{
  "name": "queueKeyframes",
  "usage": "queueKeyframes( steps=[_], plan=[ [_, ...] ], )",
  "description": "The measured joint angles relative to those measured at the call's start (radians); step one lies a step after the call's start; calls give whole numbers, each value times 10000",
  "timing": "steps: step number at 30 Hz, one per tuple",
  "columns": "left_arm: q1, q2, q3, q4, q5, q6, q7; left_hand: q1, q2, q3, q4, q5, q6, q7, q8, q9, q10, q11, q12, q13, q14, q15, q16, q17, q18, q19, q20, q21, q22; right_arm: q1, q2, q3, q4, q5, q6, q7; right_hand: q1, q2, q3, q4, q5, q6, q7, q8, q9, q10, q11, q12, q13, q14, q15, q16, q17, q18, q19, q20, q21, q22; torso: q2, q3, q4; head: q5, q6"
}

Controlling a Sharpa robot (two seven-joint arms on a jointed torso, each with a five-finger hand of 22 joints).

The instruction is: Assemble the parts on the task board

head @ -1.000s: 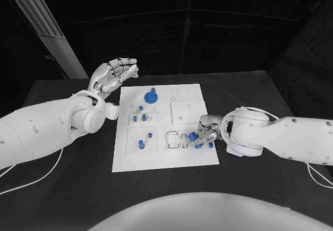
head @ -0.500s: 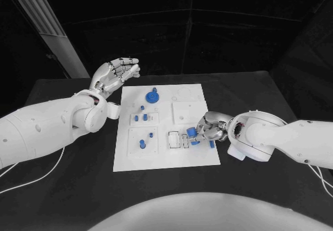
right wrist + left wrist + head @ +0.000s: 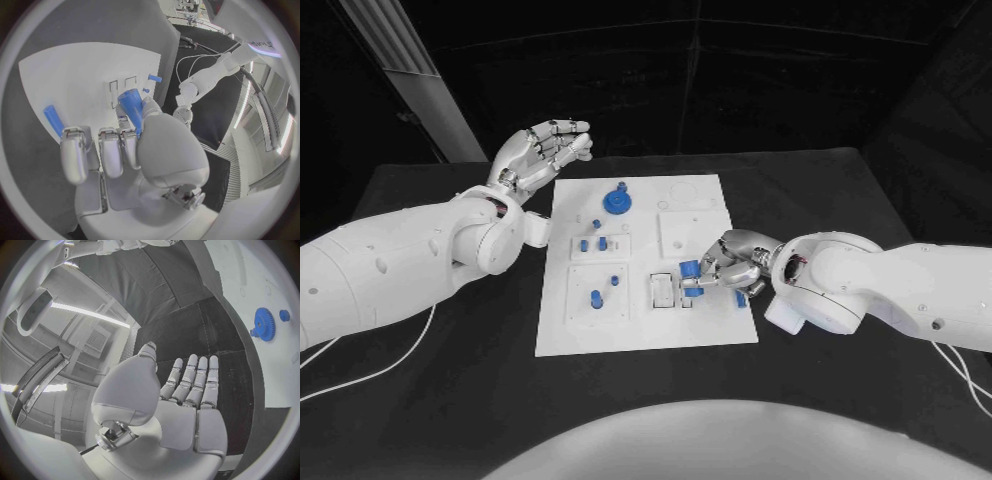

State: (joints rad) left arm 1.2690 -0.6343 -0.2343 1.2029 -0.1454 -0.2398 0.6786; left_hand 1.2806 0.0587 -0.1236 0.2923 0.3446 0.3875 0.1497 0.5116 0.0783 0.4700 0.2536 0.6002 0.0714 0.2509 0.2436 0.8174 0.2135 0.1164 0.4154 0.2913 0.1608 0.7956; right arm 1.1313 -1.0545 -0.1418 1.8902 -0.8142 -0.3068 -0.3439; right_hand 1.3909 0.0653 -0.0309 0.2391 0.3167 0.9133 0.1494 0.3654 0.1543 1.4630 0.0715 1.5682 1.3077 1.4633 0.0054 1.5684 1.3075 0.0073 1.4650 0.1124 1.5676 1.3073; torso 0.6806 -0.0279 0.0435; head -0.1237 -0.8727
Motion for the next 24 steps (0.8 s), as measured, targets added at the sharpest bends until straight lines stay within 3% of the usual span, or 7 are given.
queueKeyframes(
  steps=[13,24],
  plan=[
    [-11,32,0,-46,0,38,0,0,0,0,0,0,0,0,0,1,0,0,4,-2,-6,-6,-1,1,0,0,0,0,1,0,563,0,-467,942,576,-80,-272,260,222,202,61,-2,2,-262,-85,0,0,0,0,0,0,0,-1,-1,0,0,0,0,3,3,0,63,0],
    [-24,25,0,-41,0,59,0,0,0,0,0,0,0,0,0,1,0,0,4,-1,-6,-6,-1,-8,0,0,0,0,2,-1,898,-2,-682,1132,1128,-577,-613,155,418,147,-10,61,64,-325,-112,0,-1,0,0,0,0,0,-1,0,0,0,0,0,5,6,-6,84,0]
  ],
)
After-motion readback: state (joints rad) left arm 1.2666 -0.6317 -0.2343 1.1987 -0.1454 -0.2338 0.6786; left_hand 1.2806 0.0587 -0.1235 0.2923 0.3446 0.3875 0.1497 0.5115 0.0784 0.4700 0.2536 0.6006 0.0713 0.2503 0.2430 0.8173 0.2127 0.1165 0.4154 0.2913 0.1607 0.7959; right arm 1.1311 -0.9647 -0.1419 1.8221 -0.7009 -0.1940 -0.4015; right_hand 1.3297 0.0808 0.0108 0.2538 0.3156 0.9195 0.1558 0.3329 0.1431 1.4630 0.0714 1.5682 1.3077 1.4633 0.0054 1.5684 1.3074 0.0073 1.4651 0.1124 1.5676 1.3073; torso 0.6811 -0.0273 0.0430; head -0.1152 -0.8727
